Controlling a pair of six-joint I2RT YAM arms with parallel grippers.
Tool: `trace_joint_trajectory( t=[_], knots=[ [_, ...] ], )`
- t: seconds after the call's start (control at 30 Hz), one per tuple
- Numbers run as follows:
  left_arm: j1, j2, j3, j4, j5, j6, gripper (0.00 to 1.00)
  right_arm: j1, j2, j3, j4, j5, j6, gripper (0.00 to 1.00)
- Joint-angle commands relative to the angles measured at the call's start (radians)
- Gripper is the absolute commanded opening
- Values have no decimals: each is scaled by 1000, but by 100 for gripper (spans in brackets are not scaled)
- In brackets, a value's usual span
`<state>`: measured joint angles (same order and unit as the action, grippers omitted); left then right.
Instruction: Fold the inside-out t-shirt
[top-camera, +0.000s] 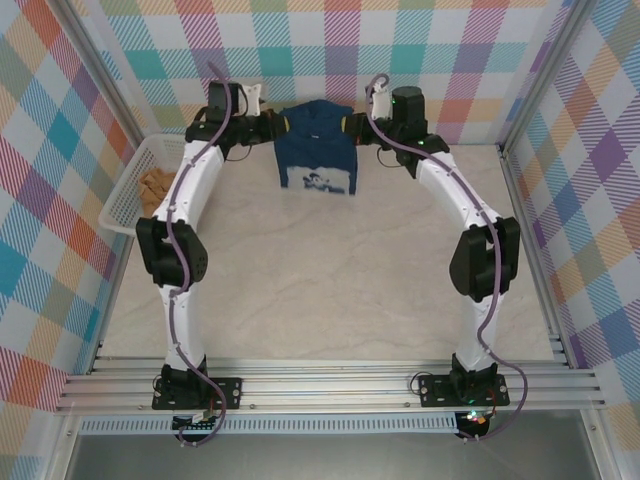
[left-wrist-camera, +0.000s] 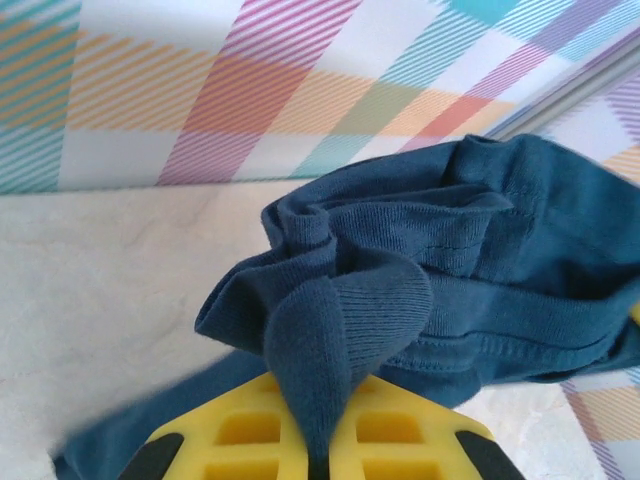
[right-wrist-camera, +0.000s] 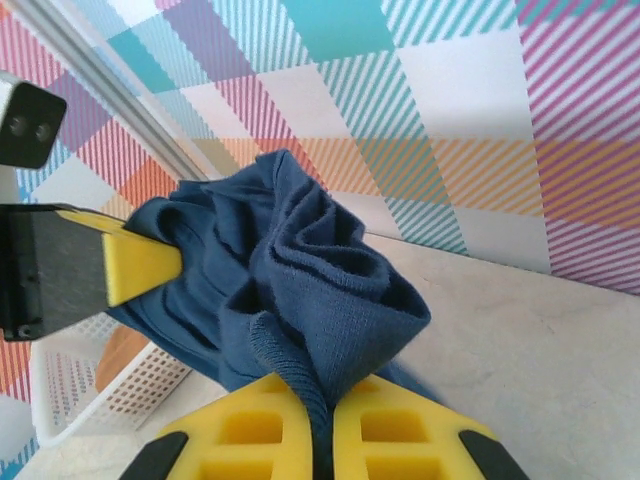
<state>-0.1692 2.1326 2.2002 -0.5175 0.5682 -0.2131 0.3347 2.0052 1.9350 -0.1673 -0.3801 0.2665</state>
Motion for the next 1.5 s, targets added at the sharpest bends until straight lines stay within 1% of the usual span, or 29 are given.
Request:
trace_joint_trajectory(
  t=[0.0,0.13,0.23,0.37,0.47,0.57,0.67,0.77,0.97,1.2,1.27,1.33,1.37,1.43,1.47],
  knots=[
    [11,-103,-182,65,46,-4,0,0,-68,-117,42,-80,-82,0],
    [7,-230,-489,216,70,-48,0,3,-170,-375,155,-130,-55,0],
    [-9,-322,-702,288,71,-73,0,15,-254,-573,207,-145,3,0],
    [-54,-453,-1012,366,55,-136,0,49,-378,-820,226,-126,81,0],
    [-110,-535,-1162,378,16,-151,0,65,-466,-947,215,-91,114,0],
    [-156,-581,-1240,416,-33,-180,0,67,-497,-990,199,-62,118,0],
    [-165,-589,-1259,446,-105,-205,0,67,-449,-937,172,-43,87,0],
    [-166,-583,-1233,439,-200,-178,0,67,-369,-841,155,-27,44,0],
    [-153,-485,-1140,412,-335,-122,0,67,-158,-613,75,14,-34,0],
    [-122,-348,-1067,444,-376,-105,0,67,80,-381,-11,47,-72,1],
    [-121,-304,-1044,450,-394,-101,1,67,139,-323,-39,54,-76,3],
    [-119,-257,-1015,446,-402,-99,3,66,192,-280,-44,56,-78,5],
    [-119,-237,-1002,444,-411,-101,6,67,218,-252,-56,58,-78,8],
    [-118,-209,-989,449,-439,-117,16,66,265,-189,-96,73,-77,15],
    [-116,-199,-984,451,-449,-123,23,66,285,-148,-132,81,-81,18]
  ],
)
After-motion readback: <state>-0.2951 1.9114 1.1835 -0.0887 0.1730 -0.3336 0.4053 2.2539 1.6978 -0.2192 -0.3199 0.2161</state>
